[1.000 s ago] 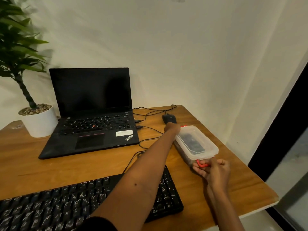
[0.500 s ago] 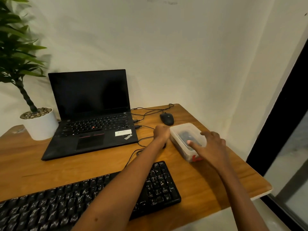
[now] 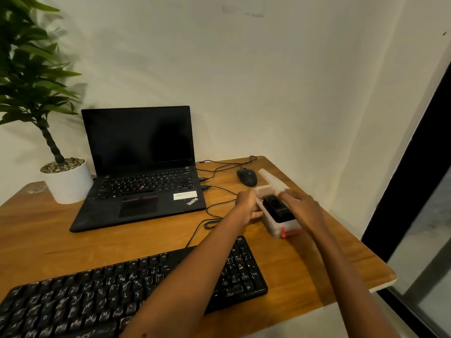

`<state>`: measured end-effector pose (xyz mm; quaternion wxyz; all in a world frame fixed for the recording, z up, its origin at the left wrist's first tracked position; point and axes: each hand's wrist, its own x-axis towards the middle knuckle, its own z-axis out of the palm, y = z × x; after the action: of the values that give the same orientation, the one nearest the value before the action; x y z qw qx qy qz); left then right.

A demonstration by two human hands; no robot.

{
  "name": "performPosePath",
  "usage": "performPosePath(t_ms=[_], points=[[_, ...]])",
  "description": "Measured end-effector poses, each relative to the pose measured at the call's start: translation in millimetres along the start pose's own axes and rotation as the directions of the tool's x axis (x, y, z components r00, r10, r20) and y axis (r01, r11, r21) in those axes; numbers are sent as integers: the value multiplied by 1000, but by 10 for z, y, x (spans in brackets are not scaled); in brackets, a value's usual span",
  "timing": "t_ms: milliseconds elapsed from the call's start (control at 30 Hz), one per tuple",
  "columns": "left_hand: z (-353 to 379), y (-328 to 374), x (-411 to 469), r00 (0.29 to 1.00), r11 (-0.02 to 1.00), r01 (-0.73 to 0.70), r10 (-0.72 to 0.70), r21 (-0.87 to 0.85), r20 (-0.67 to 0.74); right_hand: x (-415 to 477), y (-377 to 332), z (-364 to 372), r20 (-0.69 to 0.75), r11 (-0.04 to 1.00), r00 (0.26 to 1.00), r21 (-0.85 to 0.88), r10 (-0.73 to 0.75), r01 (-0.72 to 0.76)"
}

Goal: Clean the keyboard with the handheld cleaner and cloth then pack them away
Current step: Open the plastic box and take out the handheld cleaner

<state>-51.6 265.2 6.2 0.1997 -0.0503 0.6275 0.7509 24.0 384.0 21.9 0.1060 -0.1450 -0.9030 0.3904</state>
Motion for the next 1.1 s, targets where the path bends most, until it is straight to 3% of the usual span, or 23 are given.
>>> performPosePath(t_ms=[67, 167, 333, 467, 533, 600, 667, 933, 1033, 1100], points=[[20, 1, 0, 1000, 999, -18, 18, 39, -7, 76, -9, -168, -18, 962, 996, 263, 86, -78], [30, -20, 38, 998, 991, -39, 44, 125, -41, 156, 128, -414, 63, 820, 977, 534, 205, -207], [46, -60, 64, 996, 976, -55, 68, 209, -55, 228, 523, -506, -51, 778, 949, 586, 312, -225], [38, -53, 66, 996, 975, -51, 65, 217, -59, 338, 796, -439, -68, 687, 908, 677, 414, -262], [39, -44, 60, 997, 976, -44, 58, 213, -58, 380, 861, -397, -171, 796, 900, 552, 401, -249], [42, -34, 49, 996, 976, -44, 58, 214, -60, 412, 871, -388, -263, 930, 914, 286, 308, -232], [45, -37, 35, 997, 977, -44, 57, 208, -57, 447, 924, -375, -274, 971, 932, 105, 236, -215], [40, -74, -10, 995, 983, -57, 69, 172, -68, 525, 1118, -292, -279, 917, 932, -258, 230, -303], [34, -89, -32, 995, 984, -74, 85, 161, -61, 414, 851, -298, -440, 818, 880, -431, 180, -382], [17, -106, -37, 993, 984, -86, 97, 153, -66, 337, 540, -275, -558, 877, 830, -393, 12, -277]])
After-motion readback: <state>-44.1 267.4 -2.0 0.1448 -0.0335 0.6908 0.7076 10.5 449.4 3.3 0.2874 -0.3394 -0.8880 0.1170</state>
